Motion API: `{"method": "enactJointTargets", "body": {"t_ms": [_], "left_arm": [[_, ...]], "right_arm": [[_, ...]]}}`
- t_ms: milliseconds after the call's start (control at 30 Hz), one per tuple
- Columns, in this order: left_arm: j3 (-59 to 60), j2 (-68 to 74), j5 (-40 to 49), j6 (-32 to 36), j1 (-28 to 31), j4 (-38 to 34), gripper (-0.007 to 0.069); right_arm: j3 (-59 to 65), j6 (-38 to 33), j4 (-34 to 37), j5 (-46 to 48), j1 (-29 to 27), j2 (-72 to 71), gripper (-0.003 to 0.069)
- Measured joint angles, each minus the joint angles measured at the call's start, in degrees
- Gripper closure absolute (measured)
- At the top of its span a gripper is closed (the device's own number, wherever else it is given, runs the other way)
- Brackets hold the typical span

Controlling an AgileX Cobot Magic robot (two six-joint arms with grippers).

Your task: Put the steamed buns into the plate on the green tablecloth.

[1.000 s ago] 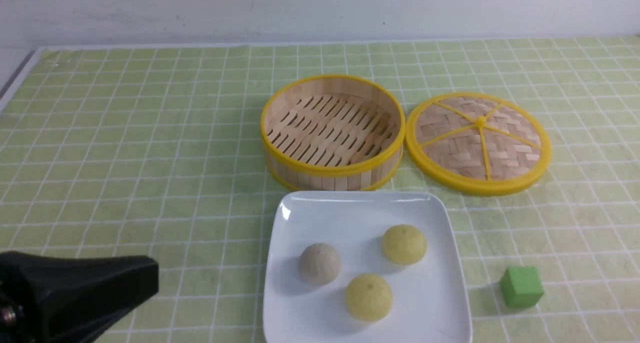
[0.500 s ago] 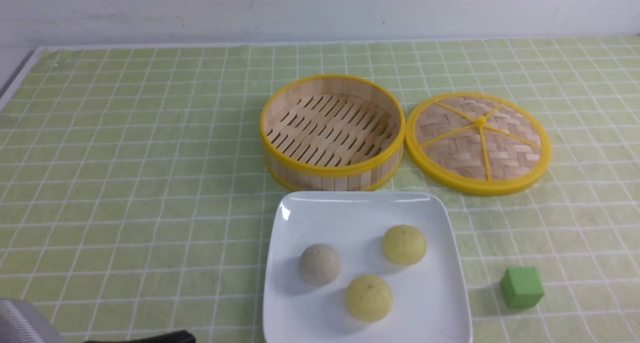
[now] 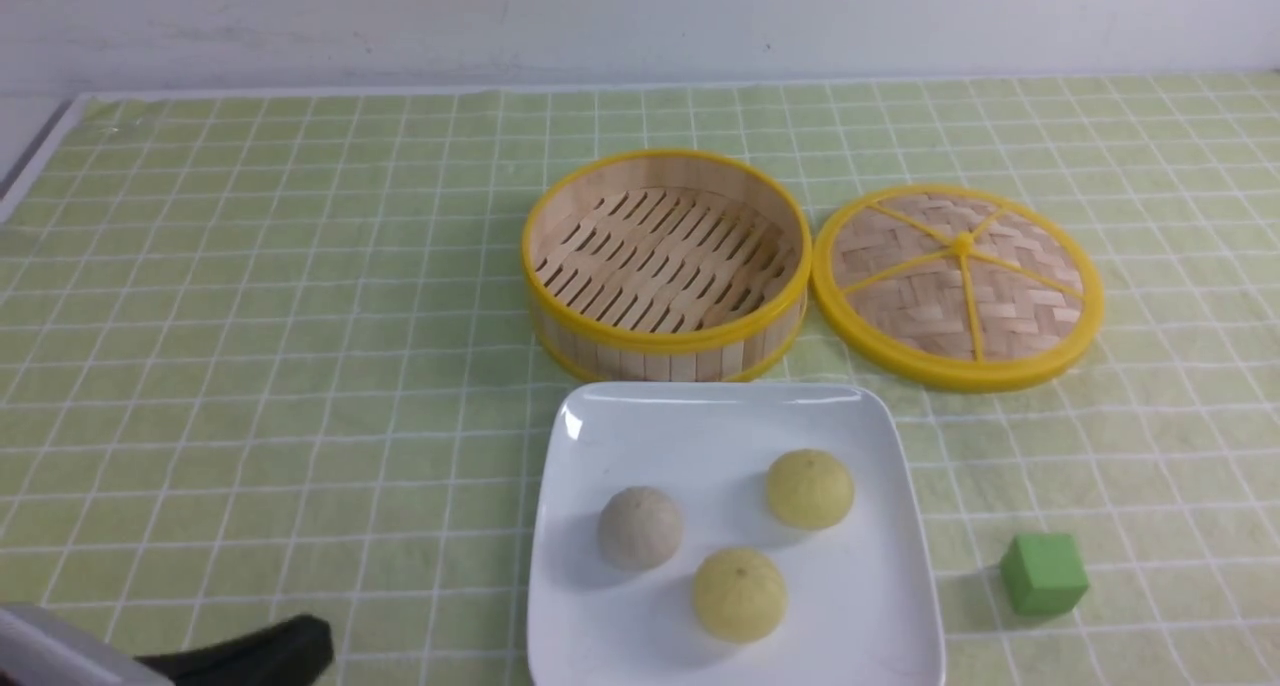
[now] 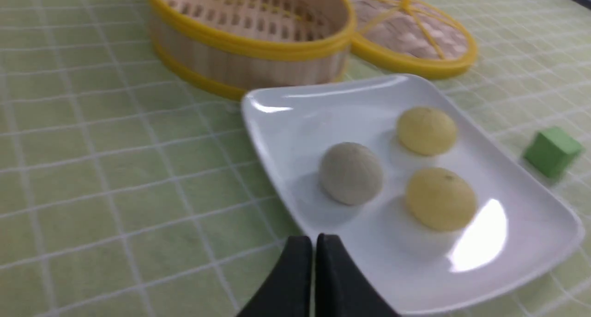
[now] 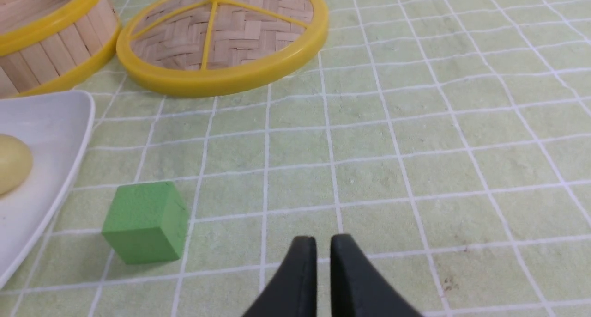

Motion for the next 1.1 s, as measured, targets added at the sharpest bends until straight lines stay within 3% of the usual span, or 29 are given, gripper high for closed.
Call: {"method": "enactJointTargets", "body": {"t_ms": [67,100,167,200,300,400,633,867,1100], "left_arm": [[0.7,-0.4,0.1,0.1,3.8,0.3,0.0581],[1.6,-1.7,0.5,0.2,9.4,1.3,0.0580],[2.8,-4.3,1.5,0.2,15.2,3.2,0.0577],[2.9,-4.6,1.5,0.2,15.2,3.4,0.0576],[5.7,-9.3,2.9,0.2,23.5,5.0,0.0573],[7.5,-13.9,4.8,0.2,27.5,5.2,0.0571],[7.7,-20.3,13.0,0.2,29.0,8.1,0.0570],[7.6,-20.6,13.6,0.2,33.3,8.3,0.0561],[7.6,-20.6,13.7,0.2,31.7,8.4,0.0552]], "right_arm": [[0.0,0.0,0.0,0.0,0.0,0.0,0.0587],[0.0,0.0,0.0,0.0,0.0,0.0,0.0585],[0.0,0.0,0.0,0.0,0.0,0.0,0.0582],[0.0,0.0,0.0,0.0,0.0,0.0,0.0581],[0.0,0.0,0.1,0.0,0.0,0.0,0.0578],[0.0,0.0,0.1,0.0,0.0,0.0,0.0578],[0.0,0.0,0.1,0.0,0.0,0.0,0.0568],[0.0,0.0,0.1,0.0,0.0,0.0,0.0560],[0.0,0.0,0.1,0.0,0.0,0.0,0.0552]]}}
